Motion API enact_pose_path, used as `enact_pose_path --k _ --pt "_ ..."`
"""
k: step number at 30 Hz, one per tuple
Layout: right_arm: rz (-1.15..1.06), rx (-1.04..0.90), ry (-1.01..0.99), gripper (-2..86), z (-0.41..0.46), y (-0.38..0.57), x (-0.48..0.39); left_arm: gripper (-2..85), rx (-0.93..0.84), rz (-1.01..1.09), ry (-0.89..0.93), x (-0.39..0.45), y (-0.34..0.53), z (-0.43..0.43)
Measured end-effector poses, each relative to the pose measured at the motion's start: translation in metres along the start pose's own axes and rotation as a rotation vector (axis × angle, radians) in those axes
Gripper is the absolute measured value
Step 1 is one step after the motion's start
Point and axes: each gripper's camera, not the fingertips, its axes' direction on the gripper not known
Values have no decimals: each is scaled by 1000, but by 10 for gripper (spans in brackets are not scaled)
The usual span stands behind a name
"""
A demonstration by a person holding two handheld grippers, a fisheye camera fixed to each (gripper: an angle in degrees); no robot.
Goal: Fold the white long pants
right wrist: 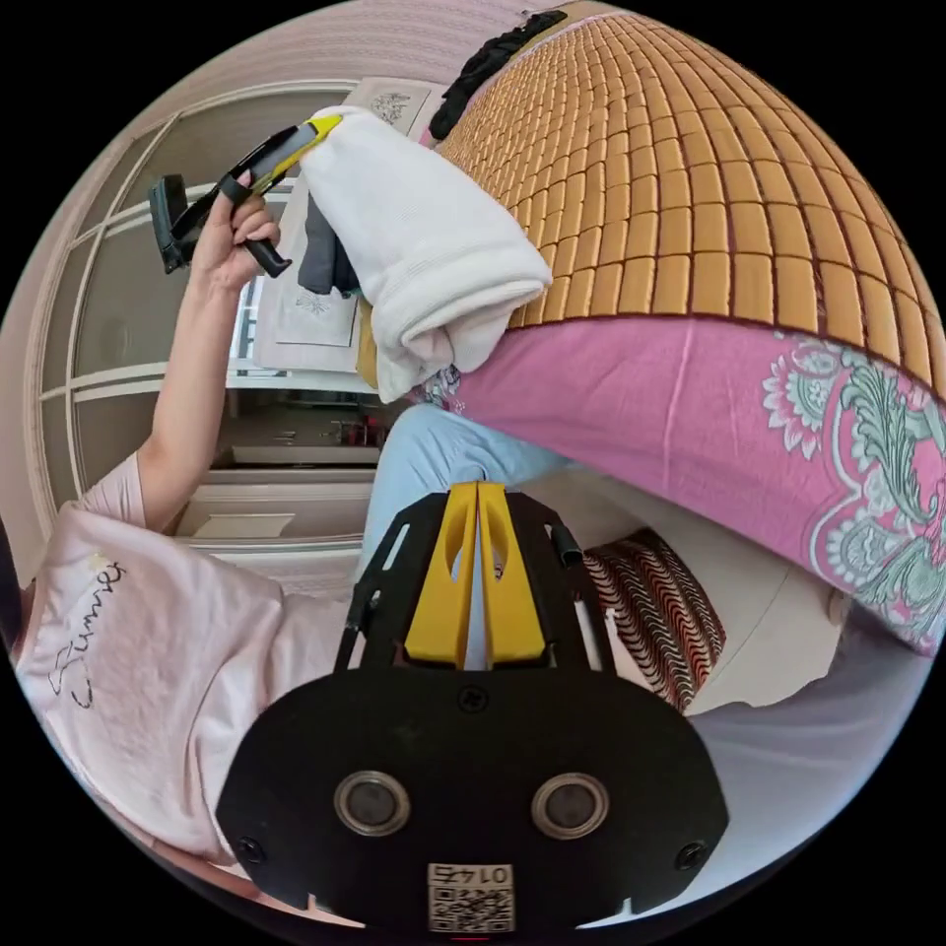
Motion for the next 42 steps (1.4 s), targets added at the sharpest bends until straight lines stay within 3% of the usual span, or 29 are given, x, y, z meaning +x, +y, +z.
enact_pose_path --k 4,7,9,12,14,15,16,17,19,26,29,32,36,39,42 --pt "-38 148 36 31 -28 -21 -2 48 -40 46 0 5 -3 11" --pt "-135 213 148 157 -39 -63 -27 49 -51 65 -3 8 -5 9" --pt "-220 201 206 217 -29 -94 -41 48 -58 75 -2 9 -6 6" --pt "-296 26 229 258 12 -142 -53 48 -55 94 -13 11 -6 -1" --pt "-303 -176 264 236 49 -156 -51 47 -39 89 -27 8 -8 -7" --pt "-286 -264 182 201 64 -159 -47 47 -41 84 -12 6 -11 -9" --pt "-333 -277 36 82 64 -154 -49 47 -43 80 -15 5 -13 -7" --pt "-319 -243 23 23 62 -151 -48 47 -44 82 -29 6 -15 -7" --pt "-317 -137 49 13 51 -135 -54 47 -50 111 -33 12 -24 0" --pt "-315 -48 54 4 26 -88 -86 53 -52 318 129 78 -69 47" --pt "-173 115 112 5 -11 -64 -65 71 -81 371 193 119 -101 92" --pt "44 229 193 4 -29 -47 -19 87 -149 407 74 138 -108 128" --pt "21 295 93 -2 -19 -35 -12 91 -104 441 -8 115 -68 104" --pt "-70 248 187 -3 11 -51 -37 83 -28 360 -67 88 0 72" --pt "-221 164 361 -3 55 -88 -82 51 52 227 10 79 83 61"
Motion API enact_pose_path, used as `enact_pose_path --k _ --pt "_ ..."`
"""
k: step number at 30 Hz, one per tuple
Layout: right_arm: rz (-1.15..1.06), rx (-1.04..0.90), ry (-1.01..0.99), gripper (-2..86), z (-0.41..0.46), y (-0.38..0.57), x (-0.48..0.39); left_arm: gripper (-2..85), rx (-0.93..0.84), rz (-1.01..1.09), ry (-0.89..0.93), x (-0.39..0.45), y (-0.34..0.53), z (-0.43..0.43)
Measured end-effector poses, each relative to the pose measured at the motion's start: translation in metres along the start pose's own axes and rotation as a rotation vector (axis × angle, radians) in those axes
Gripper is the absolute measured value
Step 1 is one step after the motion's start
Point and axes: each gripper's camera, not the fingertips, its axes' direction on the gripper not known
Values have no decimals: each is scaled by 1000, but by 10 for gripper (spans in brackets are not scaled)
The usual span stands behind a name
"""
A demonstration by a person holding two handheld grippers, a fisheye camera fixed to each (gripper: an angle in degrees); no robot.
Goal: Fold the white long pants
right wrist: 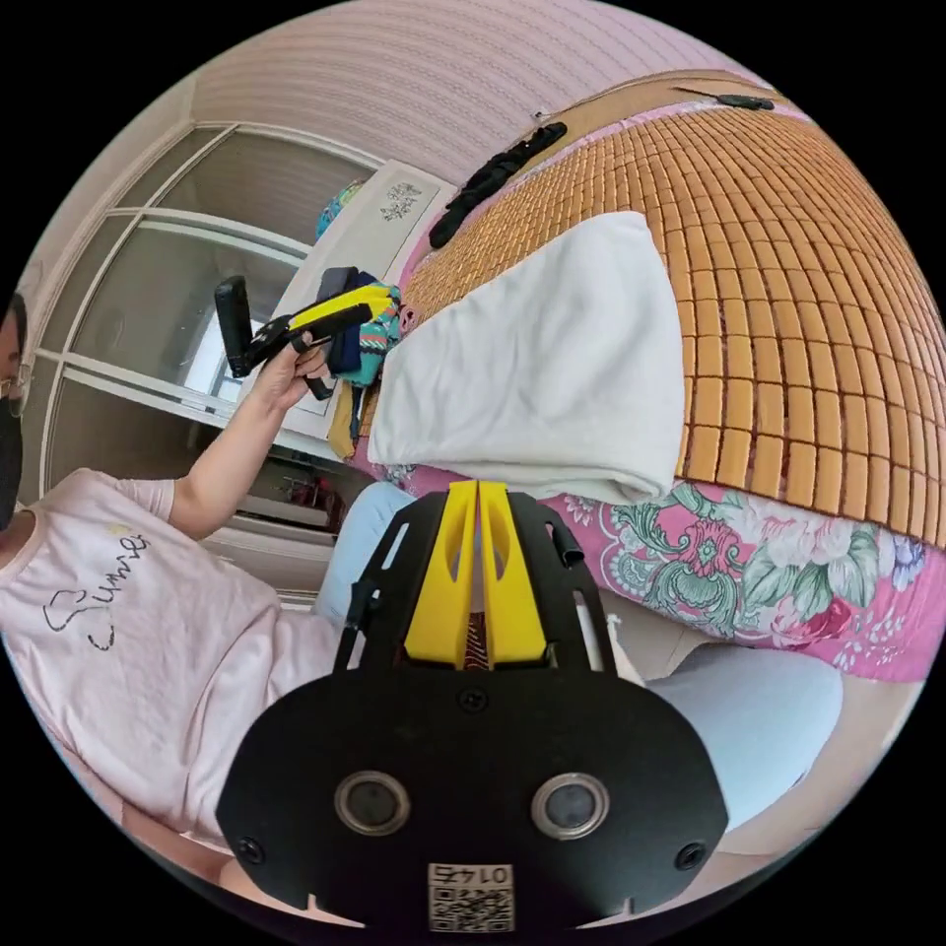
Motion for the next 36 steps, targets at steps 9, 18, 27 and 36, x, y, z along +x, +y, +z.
enact_pose_path --k 9,18,27,36 --pt "-178 -336 387 -8 170 -57 -67 -9 -97 -249 59 85 105 96" --pt "-388 -381 405 -6 202 -163 -158 -4 47 -100 -85 122 101 74" --pt "-437 -554 674 -5 344 -220 -151 13 97 -63 -197 163 131 121" --pt "-378 -639 617 -7 338 -291 -143 -10 25 -10 -76 167 147 127"
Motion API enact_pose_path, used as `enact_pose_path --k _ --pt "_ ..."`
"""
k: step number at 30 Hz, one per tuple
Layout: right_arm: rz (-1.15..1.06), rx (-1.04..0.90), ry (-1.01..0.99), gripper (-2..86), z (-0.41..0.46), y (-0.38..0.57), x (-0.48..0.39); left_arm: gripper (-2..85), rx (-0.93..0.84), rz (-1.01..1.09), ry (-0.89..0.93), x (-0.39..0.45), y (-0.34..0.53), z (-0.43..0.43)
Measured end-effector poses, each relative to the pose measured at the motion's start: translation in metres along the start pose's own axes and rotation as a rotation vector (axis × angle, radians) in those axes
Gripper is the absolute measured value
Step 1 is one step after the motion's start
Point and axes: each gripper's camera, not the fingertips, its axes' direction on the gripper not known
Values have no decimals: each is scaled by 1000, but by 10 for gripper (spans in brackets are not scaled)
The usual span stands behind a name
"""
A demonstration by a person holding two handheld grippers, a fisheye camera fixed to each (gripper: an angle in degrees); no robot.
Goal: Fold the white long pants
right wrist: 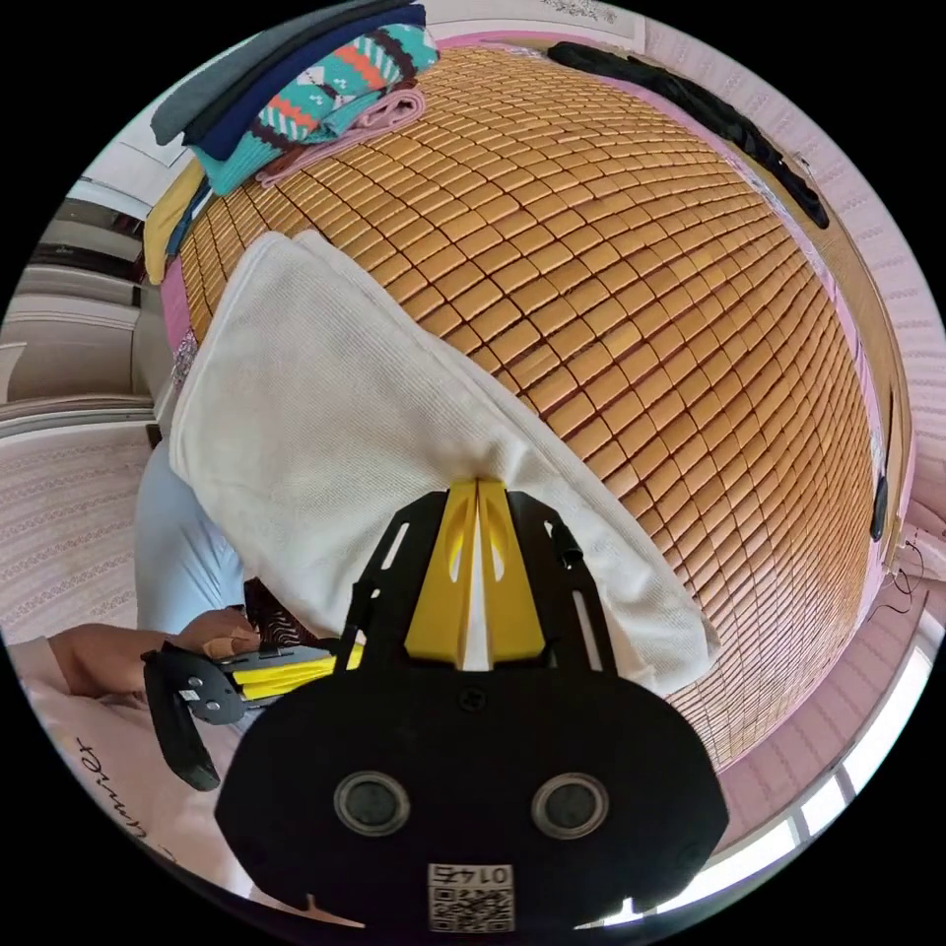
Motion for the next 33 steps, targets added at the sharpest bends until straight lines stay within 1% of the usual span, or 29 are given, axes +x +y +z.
enact_pose_path --k 3,5,8,10,11,12,13,14,15,16,17,18,19,20,21,23,25,27,29,31,33 --pt "22 -23 -37 -8 -7 -1 18 -10 -17 -13 20 1 1 6" --pt "30 -6 -82 -8 -16 9 32 -9 -18 26 8 6 2 7" --pt "78 193 -227 -8 -48 63 65 -8 10 89 -22 15 10 0" --pt "181 437 -247 -6 -84 149 97 -4 44 88 48 14 15 -10" --pt "218 477 -244 -5 -90 174 106 -2 59 76 75 13 16 -13" --pt "304 536 -248 -2 -95 225 127 4 100 39 120 12 17 -20" --pt "384 568 -272 3 -94 276 147 35 135 19 145 15 16 -26" --pt "416 577 -285 7 -92 301 156 51 146 16 149 19 15 -28" --pt "481 578 -309 25 -86 348 172 93 158 19 143 29 10 -31" --pt "549 576 -329 54 -78 391 185 119 168 47 130 42 5 -33" --pt "589 581 -337 91 -73 410 190 123 176 69 124 49 2 -33" --pt "685 569 -367 165 -61 442 200 130 187 115 112 64 -3 -34" --pt "712 553 -438 173 -49 464 208 133 187 161 111 79 -9 -32" --pt "711 547 -481 177 -43 471 210 134 181 178 116 85 -12 -31" --pt "701 546 -571 171 -33 480 215 134 170 203 134 96 -17 -29" --pt "670 490 -659 134 -21 482 220 136 150 220 141 108 -25 -26" --pt "675 502 -671 99 -28 493 226 149 112 221 123 116 -34 -22" --pt "640 528 -680 80 -46 500 227 147 114 198 93 117 -38 -23" --pt "581 578 -694 72 -69 512 223 142 135 164 77 116 -41 -26" --pt "520 661 -745 69 -95 532 213 147 116 167 81 123 -44 -25" --pt "531 683 -769 68 -105 549 204 143 111 179 69 132 -41 -27"
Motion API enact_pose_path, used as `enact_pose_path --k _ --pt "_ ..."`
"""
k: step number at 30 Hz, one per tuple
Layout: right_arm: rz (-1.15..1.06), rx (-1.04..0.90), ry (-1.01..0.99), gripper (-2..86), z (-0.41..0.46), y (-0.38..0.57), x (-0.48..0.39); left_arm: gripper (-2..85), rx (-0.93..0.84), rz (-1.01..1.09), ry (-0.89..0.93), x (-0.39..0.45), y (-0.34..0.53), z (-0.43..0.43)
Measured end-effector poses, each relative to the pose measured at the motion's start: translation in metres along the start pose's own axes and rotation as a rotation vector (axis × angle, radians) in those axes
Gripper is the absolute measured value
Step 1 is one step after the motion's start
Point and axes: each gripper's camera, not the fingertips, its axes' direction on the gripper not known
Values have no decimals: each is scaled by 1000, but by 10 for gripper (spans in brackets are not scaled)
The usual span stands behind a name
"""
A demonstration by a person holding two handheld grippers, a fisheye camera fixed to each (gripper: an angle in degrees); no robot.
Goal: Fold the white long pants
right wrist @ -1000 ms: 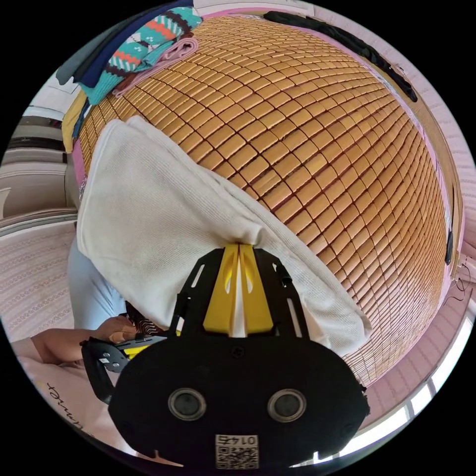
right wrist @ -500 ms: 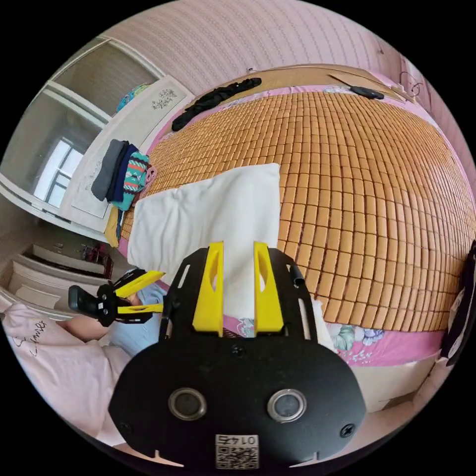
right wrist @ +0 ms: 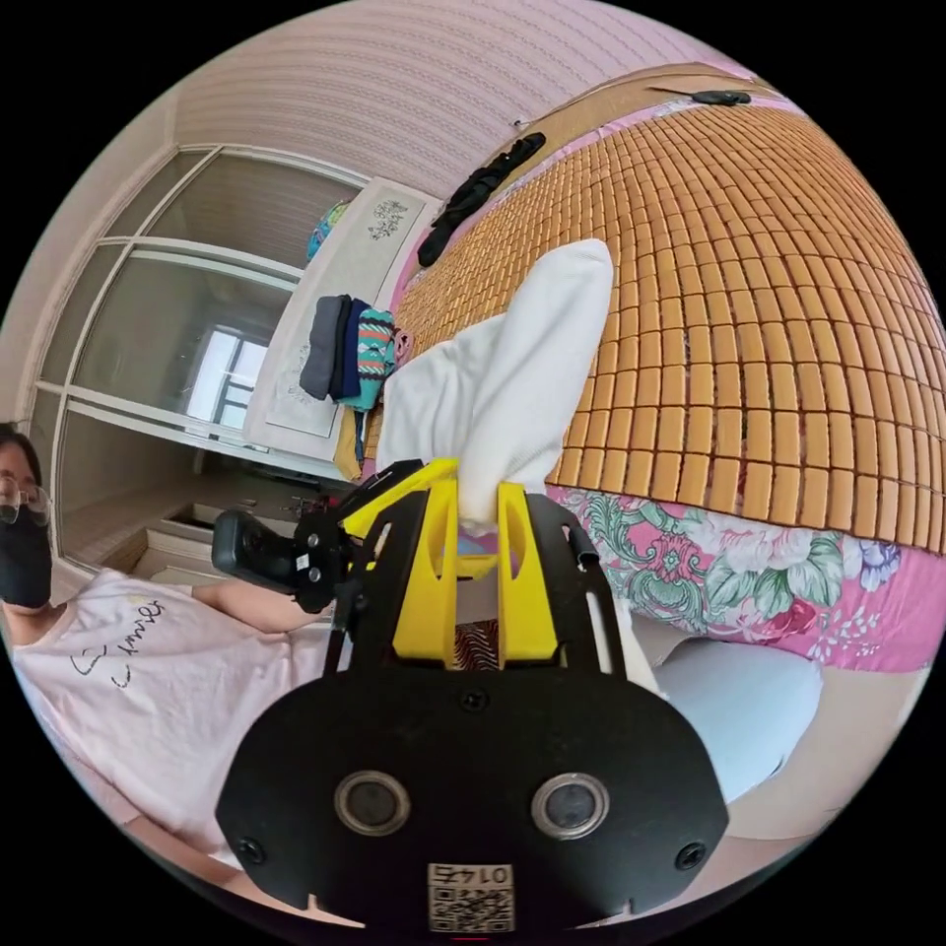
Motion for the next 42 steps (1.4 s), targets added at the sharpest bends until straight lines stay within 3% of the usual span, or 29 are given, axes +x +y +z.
enact_pose_path --k 5,8,10,14,17,21,24,30,34,38,42 --pt "40 1 -10 80 -26 35 -2 81 -35 0 -4 19 20 -3" --pt "144 135 -99 105 -63 46 30 59 -72 -11 31 16 26 2" --pt "263 255 -65 165 -86 44 60 56 -68 -6 36 13 26 0" --pt "279 236 -61 207 -78 8 77 55 -47 -10 55 7 30 -12" --pt "297 209 -125 197 -57 -26 82 54 -27 10 49 6 38 -29" --pt "326 130 -288 84 -45 -46 85 52 -24 29 33 9 49 -46" --pt "261 145 -227 72 -78 -37 66 52 18 34 101 2 39 -54" --pt "198 355 -122 70 -208 1 16 52 237 139 271 19 -11 -67" --pt "118 434 44 75 -254 -1 -58 55 357 14 394 -5 -26 -70" --pt "-10 328 174 91 -200 -42 -126 60 330 -140 383 -47 0 -68" --pt "-133 83 152 138 -54 -100 -171 65 161 -443 260 -106 70 -60"
